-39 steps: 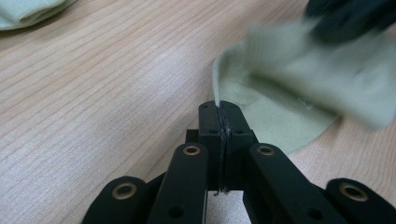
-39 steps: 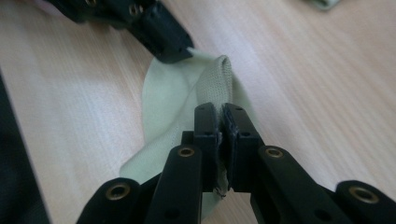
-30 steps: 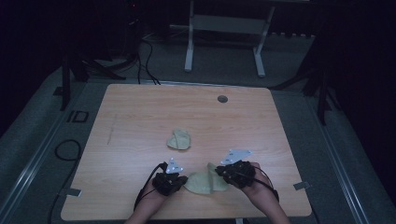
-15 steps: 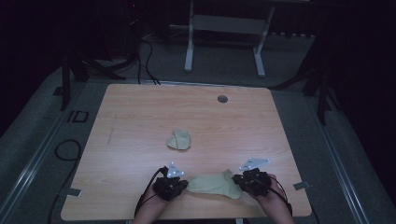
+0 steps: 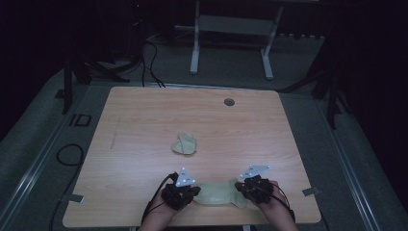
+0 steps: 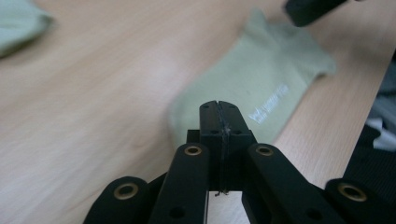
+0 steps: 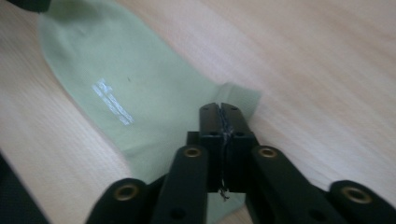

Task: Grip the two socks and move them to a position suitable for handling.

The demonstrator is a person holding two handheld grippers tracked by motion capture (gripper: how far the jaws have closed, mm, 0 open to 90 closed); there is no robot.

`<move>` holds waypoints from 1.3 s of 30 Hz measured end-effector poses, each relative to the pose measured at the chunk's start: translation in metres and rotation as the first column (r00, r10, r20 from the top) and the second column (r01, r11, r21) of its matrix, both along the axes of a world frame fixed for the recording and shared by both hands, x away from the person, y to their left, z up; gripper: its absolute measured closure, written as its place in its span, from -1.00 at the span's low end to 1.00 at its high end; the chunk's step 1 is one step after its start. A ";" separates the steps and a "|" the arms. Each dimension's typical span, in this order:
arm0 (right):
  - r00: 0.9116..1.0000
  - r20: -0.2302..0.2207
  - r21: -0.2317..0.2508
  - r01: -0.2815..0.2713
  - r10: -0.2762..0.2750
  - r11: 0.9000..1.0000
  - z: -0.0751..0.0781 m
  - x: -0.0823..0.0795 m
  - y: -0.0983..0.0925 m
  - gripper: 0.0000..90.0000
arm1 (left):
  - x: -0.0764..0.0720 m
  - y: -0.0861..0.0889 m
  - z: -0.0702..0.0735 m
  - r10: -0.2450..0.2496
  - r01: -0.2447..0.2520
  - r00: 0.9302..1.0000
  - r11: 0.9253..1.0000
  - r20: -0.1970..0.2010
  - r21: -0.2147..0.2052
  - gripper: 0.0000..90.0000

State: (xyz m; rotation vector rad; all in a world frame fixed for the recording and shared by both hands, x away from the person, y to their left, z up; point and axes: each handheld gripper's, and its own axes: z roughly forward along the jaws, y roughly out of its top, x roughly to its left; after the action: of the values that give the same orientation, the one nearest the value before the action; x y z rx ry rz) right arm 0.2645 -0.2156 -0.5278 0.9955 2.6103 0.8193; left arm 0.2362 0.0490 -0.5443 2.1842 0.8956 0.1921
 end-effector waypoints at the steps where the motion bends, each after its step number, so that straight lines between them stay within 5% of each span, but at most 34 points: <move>1: 1.000 -0.003 -0.006 -0.005 0.005 1.000 -0.004 0.001 0.002 0.99 | 0.002 -0.003 -0.004 -0.008 0.009 1.000 1.000 -0.016 0.014 0.98; 4: 1.000 -0.023 -0.039 -0.005 0.004 0.999 -0.015 0.005 0.005 0.99 | 0.009 -0.007 -0.015 -0.009 0.011 0.999 0.999 -0.045 0.045 0.98; 9: 1.000 -0.018 -0.049 0.004 -0.005 0.999 -0.018 0.005 0.000 0.98 | 0.005 -0.007 -0.018 -0.014 0.015 0.999 0.999 -0.045 0.036 0.98; 18: 0.999 -0.026 -0.008 0.028 -0.028 1.000 -0.019 -0.010 -0.013 0.95 | -0.009 -0.010 -0.020 -0.035 0.036 0.998 0.999 -0.046 0.014 0.98; 29: 0.998 -0.038 0.018 0.050 -0.049 0.999 -0.020 -0.015 -0.016 0.82 | -0.009 -0.011 -0.021 -0.054 0.054 0.996 0.998 -0.065 -0.013 0.98; 33: 0.998 -0.042 0.018 0.050 -0.049 0.999 -0.020 -0.015 -0.016 0.77 | -0.009 -0.013 -0.020 -0.073 0.072 0.995 0.997 -0.061 -0.024 0.85; 37: 0.999 -0.025 0.016 0.037 -0.036 0.999 -0.016 -0.016 -0.016 0.65 | -0.011 -0.013 -0.016 -0.074 0.073 0.996 0.997 -0.049 -0.038 0.53; 38: 0.999 -0.018 0.034 0.041 -0.040 0.999 -0.014 -0.017 -0.018 0.65 | -0.011 -0.013 -0.016 -0.074 0.073 0.996 0.997 -0.049 -0.038 0.53; 39: 0.999 -0.010 0.072 0.044 -0.043 0.996 -0.006 -0.015 -0.021 0.46 | -0.015 -0.012 -0.008 -0.075 0.075 0.997 0.996 -0.014 -0.040 0.32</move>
State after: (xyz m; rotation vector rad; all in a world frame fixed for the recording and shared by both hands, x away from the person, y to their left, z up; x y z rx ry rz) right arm 0.2492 -0.2368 -0.5333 1.0736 2.5730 0.9060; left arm 0.2213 0.0370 -0.5520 2.1817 0.8179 0.1201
